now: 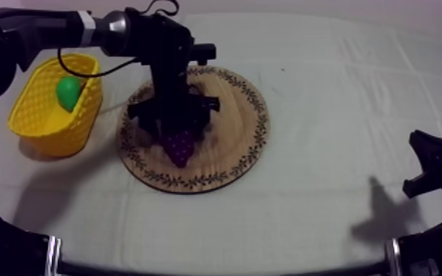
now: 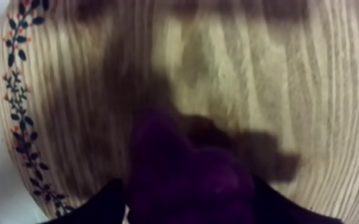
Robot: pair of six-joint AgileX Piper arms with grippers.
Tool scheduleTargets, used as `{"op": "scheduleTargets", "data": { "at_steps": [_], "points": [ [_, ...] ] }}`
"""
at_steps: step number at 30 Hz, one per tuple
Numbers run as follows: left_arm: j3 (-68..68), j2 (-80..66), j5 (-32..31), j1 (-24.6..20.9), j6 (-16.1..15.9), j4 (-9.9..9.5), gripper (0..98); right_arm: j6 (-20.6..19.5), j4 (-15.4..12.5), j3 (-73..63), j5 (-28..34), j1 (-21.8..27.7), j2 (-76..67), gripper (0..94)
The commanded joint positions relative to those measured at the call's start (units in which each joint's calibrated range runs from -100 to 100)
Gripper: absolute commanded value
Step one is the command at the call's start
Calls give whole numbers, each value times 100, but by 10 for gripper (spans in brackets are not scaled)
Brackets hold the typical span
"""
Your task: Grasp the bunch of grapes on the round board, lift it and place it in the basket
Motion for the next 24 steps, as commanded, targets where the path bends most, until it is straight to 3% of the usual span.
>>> {"op": "scheduleTargets", "data": {
  "at_steps": [1,13,24],
  "points": [
    [-9,6,7,-14,-7,-7,631,1,1,-3,-4,2,-1,4],
    [70,-233,-52,-48,-41,-102,511,1,1,-3,-4,2,-1,4],
    [675,-1778,-56,-257,-414,-451,515,1,1,-3,-4,2,-1,4]
  ]
}}
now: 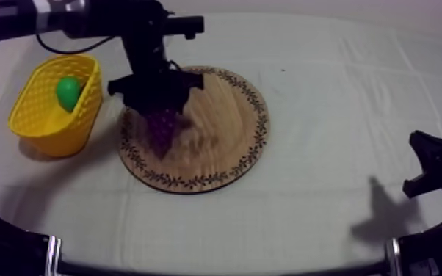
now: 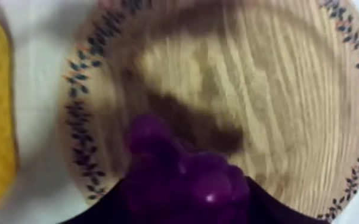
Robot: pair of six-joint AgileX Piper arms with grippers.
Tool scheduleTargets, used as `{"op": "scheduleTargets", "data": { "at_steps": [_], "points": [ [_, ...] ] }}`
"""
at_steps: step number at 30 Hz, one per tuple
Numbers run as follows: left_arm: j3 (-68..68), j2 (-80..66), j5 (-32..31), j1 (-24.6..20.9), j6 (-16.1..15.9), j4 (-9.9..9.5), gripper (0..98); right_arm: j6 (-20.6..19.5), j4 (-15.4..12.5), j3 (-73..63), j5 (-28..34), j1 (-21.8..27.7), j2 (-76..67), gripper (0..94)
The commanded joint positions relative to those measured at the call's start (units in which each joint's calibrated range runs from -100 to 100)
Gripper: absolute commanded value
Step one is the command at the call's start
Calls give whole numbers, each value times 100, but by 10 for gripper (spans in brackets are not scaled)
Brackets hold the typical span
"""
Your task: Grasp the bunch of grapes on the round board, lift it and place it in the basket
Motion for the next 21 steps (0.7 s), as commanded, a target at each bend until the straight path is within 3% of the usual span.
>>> {"op": "scheduleTargets", "data": {
  "at_steps": [1,15,21],
  "points": [
    [232,-619,0,-69,-110,-39,520,1,1,-3,-4,2,-1,4],
    [1845,-3750,-32,-701,-869,-705,564,-3,1,-3,-4,2,-1,4],
    [1861,-4208,-481,-1164,-1062,-988,566,-3,1,-3,-4,2,-1,4]
  ]
}}
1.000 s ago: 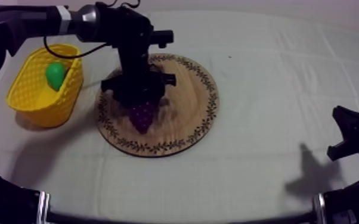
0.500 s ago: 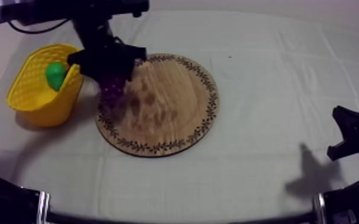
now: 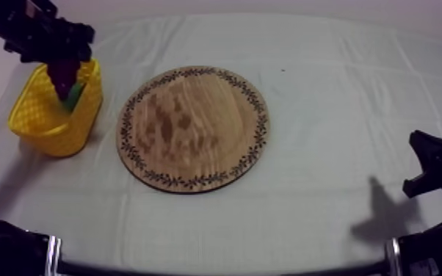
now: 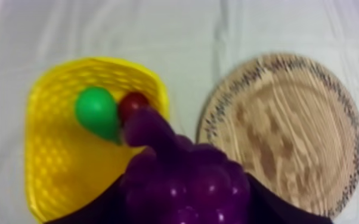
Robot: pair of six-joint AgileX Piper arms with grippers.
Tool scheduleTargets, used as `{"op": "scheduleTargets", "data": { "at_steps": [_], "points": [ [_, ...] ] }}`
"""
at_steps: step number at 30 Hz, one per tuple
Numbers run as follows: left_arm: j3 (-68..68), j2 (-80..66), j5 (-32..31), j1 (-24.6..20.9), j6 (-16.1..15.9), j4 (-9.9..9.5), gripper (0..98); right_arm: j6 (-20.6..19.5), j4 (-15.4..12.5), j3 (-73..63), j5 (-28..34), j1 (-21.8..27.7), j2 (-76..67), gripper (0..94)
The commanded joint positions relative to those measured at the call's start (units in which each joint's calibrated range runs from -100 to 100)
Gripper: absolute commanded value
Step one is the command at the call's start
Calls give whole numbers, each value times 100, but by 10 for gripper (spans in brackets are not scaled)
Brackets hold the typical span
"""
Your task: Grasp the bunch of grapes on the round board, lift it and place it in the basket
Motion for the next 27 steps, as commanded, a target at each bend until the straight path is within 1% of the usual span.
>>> {"op": "scheduleTargets", "data": {
  "at_steps": [1,6,9,18,21,27],
  "points": [
    [9,-140,-243,-218,-55,-99,563,0,1,-3,-4,2,-1,4],
    [166,-76,-803,-452,-32,-373,542,1,1,-3,-4,2,-1,4],
    [173,99,-973,-579,-20,-446,534,2,1,-3,-4,2,-1,4],
    [381,765,-1435,-957,-18,-479,531,0,1,-3,-4,2,-1,4],
    [515,992,-1575,-1012,-3,-497,527,0,1,-3,-4,2,-1,4],
    [645,1388,-1664,-1091,2,-507,525,0,1,-3,-4,2,-1,4]
  ]
}}
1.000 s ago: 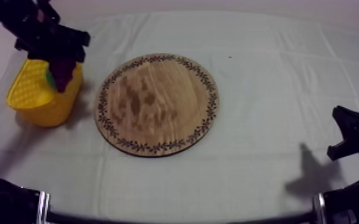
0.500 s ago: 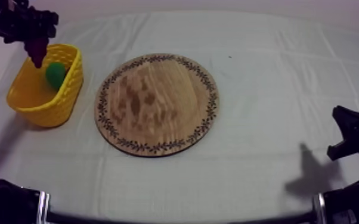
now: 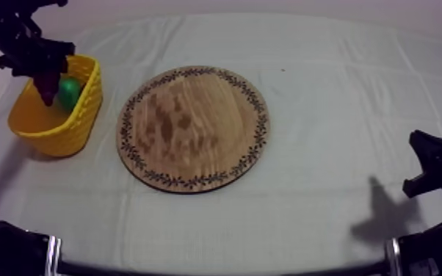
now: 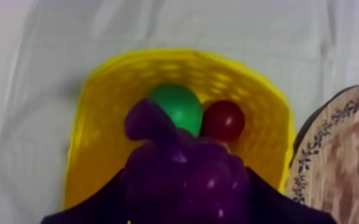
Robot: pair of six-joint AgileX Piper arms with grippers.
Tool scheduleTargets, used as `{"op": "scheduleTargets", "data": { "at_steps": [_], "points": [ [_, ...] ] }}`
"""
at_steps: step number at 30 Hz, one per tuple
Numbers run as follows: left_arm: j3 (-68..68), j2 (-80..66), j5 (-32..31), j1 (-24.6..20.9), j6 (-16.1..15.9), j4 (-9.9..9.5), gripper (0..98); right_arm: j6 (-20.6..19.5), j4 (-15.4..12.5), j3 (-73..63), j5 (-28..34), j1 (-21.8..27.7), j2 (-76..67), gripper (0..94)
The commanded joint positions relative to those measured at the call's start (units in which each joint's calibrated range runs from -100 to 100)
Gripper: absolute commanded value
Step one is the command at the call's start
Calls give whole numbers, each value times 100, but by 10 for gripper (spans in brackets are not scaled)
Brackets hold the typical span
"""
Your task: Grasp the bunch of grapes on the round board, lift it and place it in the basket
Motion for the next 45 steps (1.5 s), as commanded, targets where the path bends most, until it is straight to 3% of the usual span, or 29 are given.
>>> {"op": "scheduleTargets", "data": {
  "at_steps": [1,18,21,26,31,34,37,40,45],
  "points": [
    [30,107,-24,-24,-14,-1,524,0,1,-3,-4,2,-1,4],
    [283,416,-254,-208,-148,-47,544,0,1,-3,-4,2,-1,4],
    [283,405,-258,-218,-124,-44,624,0,1,-3,-4,2,-1,4],
    [263,353,-264,-251,49,-45,883,0,1,-3,-4,2,-1,4],
    [240,264,-457,-273,201,-91,946,0,1,-3,-4,2,-1,4],
    [168,162,-568,-296,259,-108,912,0,1,-3,-4,2,-1,4],
    [44,-35,-710,-345,312,-97,782,0,1,-3,-4,2,-1,4],
    [-71,-378,-868,-430,284,1,632,0,1,-3,-4,2,-1,4],
    [69,-1230,-1298,-632,84,221,472,0,1,-3,-4,2,-1,4]
  ]
}}
